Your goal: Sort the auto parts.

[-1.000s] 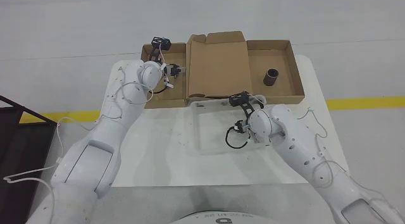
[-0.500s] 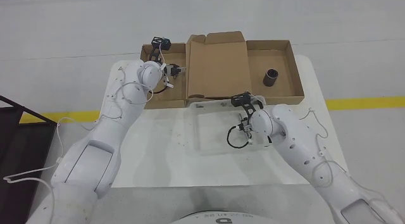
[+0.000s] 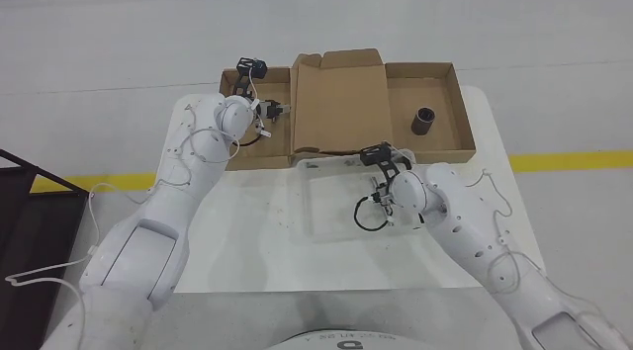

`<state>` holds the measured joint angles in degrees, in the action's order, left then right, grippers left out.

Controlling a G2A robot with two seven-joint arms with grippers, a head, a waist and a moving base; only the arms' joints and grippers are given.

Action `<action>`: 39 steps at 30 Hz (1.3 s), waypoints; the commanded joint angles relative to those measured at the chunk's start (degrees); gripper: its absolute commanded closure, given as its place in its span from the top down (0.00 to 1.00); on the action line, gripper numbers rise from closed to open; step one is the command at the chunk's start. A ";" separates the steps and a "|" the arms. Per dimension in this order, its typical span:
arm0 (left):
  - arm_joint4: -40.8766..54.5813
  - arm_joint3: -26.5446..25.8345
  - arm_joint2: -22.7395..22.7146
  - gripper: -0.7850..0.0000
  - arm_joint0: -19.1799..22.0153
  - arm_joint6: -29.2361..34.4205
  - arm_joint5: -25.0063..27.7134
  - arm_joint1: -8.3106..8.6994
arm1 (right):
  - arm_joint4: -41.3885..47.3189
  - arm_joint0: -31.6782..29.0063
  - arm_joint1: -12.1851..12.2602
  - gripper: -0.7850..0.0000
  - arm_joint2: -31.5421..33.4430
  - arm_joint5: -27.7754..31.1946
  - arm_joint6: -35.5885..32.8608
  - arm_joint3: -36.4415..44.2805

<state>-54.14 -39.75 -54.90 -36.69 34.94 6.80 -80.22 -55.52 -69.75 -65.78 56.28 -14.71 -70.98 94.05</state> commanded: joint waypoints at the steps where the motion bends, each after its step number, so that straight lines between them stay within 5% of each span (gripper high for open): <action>1: 0.00 0.00 0.00 1.00 0.00 0.00 0.00 0.00 | 1.96 -1.44 0.35 0.00 2.05 1.85 1.71 1.73; 6: 0.00 0.00 0.00 1.00 0.00 0.00 0.00 0.00 | 9.81 -6.49 1.46 0.00 8.88 9.07 7.00 6.43; 11: 0.00 0.00 0.00 1.00 0.00 0.00 0.00 0.00 | 28.29 -10.44 2.39 0.00 16.16 23.85 8.07 6.38; 16: 0.00 0.00 0.00 1.00 0.00 0.00 0.00 0.00 | 53.05 -8.38 3.03 0.00 20.72 38.17 -0.16 -3.17; 19: 0.00 0.00 0.00 1.00 0.00 0.00 0.00 0.00 | 63.26 -5.31 3.04 0.00 20.34 41.02 -5.71 -9.05; 34: 0.00 0.00 0.00 1.00 0.00 0.00 0.00 0.00 | 107.58 2.97 4.03 0.00 17.25 31.02 -17.02 -19.55; 39: 0.00 0.00 0.00 1.00 0.00 0.00 0.00 0.00 | 111.85 4.39 3.95 0.00 15.95 31.02 -17.02 -22.58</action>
<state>-54.14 -39.75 -54.90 -36.69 34.94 6.80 -80.22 56.21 -65.69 -61.82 72.49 16.30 -88.02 72.01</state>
